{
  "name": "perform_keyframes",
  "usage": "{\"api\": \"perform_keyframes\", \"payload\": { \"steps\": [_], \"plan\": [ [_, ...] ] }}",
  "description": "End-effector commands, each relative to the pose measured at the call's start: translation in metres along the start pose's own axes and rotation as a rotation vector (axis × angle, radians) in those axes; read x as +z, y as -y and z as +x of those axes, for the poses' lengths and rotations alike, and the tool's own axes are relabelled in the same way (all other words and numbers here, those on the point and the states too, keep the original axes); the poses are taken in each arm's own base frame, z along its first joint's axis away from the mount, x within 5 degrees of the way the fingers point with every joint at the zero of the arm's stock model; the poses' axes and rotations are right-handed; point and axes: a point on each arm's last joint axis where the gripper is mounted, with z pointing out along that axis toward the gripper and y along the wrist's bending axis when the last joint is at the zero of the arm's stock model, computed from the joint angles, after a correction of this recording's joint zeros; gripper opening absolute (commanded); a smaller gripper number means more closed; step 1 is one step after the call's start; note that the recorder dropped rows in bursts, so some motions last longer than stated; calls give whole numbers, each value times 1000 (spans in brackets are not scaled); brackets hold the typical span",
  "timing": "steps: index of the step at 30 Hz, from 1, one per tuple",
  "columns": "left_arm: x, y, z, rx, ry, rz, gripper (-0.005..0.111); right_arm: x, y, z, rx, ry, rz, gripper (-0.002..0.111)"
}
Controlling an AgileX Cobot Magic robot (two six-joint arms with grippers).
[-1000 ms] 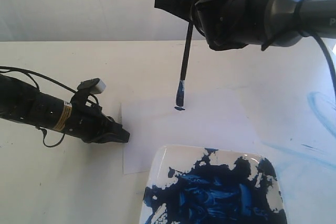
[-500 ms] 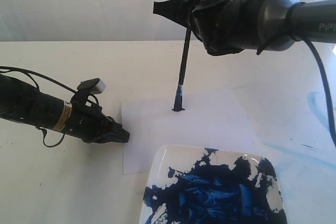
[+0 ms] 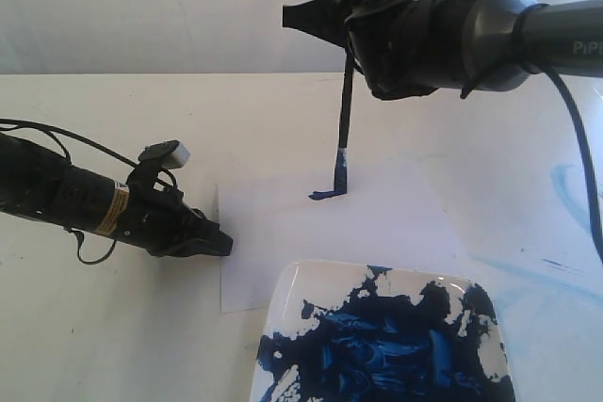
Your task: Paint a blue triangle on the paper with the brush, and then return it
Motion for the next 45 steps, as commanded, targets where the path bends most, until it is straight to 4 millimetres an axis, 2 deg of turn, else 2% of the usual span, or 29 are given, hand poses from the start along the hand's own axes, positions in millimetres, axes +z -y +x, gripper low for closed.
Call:
{"api": "perform_keyframes", "payload": {
  "steps": [1, 6, 13, 18, 22, 34, 45],
  "plan": [
    [1, -3, 1, 11, -10, -35, 0, -1, 4, -5, -45, 31, 39, 0],
    [1, -3, 1, 11, -10, -35, 0, 0, 9, -7, -96, 45, 83, 0],
    [1, -3, 1, 11, -10, -35, 0, 1, 19, -11, -62, 34, 98, 0],
    [1, -3, 1, 11, -9, -37, 0, -6, 6, -18, -62, 14, -74, 0],
    [1, -3, 1, 11, -9, -37, 0, -6, -4, -14, 29, -34, -174, 0],
    [1, -3, 1, 11, -9, -37, 0, 6, -12, -6, 69, -61, -202, 0],
    [1, -3, 1, 11, -9, -39, 0, 8, -8, -8, 46, -34, -150, 0]
  ]
}}
